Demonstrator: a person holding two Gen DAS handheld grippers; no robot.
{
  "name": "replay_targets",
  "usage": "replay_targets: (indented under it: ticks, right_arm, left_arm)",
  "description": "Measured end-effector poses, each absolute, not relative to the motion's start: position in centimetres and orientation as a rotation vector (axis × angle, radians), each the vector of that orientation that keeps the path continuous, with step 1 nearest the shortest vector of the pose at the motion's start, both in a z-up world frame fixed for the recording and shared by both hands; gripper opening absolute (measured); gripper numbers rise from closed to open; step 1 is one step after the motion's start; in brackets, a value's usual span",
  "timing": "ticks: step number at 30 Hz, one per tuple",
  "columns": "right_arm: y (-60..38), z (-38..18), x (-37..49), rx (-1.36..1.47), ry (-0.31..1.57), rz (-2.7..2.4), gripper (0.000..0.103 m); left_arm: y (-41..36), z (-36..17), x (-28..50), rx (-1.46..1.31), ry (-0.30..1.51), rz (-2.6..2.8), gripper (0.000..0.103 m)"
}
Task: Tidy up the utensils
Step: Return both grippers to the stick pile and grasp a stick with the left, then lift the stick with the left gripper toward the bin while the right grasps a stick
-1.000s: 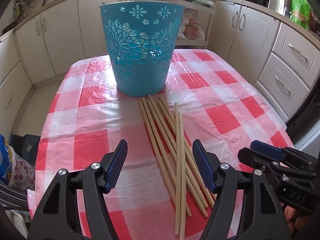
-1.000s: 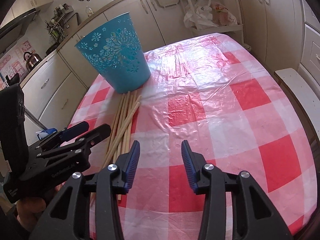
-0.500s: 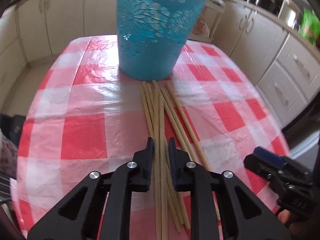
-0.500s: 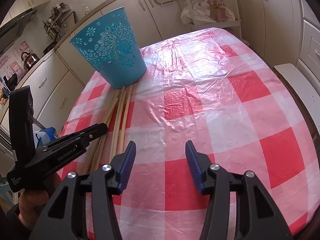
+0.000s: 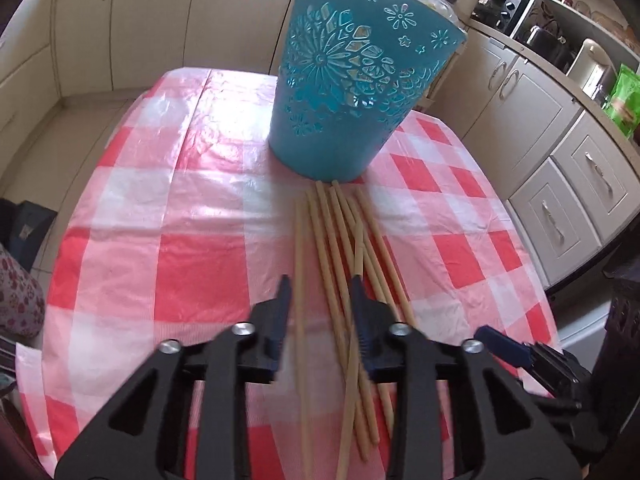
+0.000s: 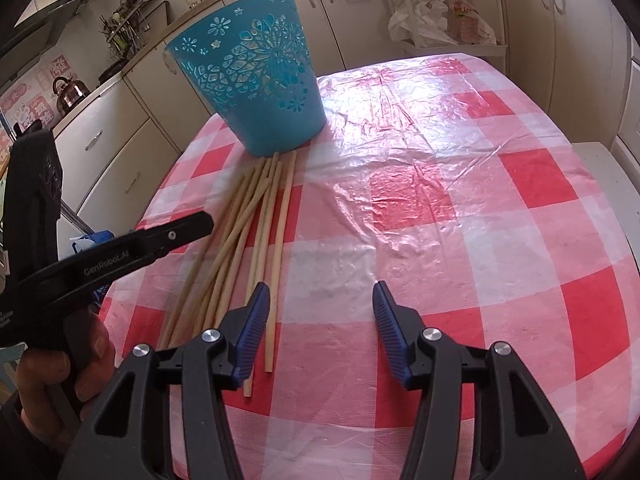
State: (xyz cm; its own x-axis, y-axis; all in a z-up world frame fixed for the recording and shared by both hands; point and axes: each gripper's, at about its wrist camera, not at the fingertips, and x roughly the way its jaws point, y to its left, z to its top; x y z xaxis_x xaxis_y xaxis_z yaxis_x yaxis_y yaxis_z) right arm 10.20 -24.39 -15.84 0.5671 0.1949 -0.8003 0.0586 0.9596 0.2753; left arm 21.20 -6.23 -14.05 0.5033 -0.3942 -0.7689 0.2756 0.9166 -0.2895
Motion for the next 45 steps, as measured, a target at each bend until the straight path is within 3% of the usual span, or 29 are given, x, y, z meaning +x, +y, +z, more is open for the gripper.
replay_targets:
  ticks: [4, 7, 12, 15, 28, 30, 37, 45]
  right_arm:
    - [-24.4, -15.9, 10.3, 0.278, 0.968, 0.082, 0.054]
    - [-24.1, -15.6, 10.3, 0.263, 0.959, 0.093, 0.054]
    - [-21.8, -15.0, 11.5, 0.243, 0.949, 0.168, 0.048]
    - [-20.1, -15.3, 13.2, 0.278, 0.979, 0.227, 0.037]
    - [-16.0, -16.8, 18.2, 0.046, 1.029, 0.206, 0.017]
    - [-16.3, -16.6, 18.4, 0.049, 1.027, 0.221, 0.007]
    - [-20.3, -14.5, 17.1, 0.141, 1.006, 0.214, 0.006]
    - [-23.3, -16.2, 17.3, 0.107, 1.078, 0.139, 0.006]
  left_arm:
    - [-6.8, -14.7, 23.0, -0.090, 0.969, -0.357, 0.041]
    - [-6.0, -14.9, 23.7, -0.104, 0.974, -0.340, 0.037]
    - [-4.3, -15.0, 23.6, -0.095, 0.973, -0.333, 0.012]
    - [-3.3, -15.0, 23.4, -0.108, 0.982, -0.350, 0.009]
    - [0.7, -15.1, 23.0, -0.220, 0.993, -0.394, 0.009]
    - [0.2, -15.2, 23.1, -0.210, 0.998, -0.399, 0.009]
    - [-1.1, -15.2, 24.0, -0.178, 1.026, -0.398, 0.010]
    - [-3.3, -14.6, 25.1, -0.055, 1.031, -0.363, 0.023]
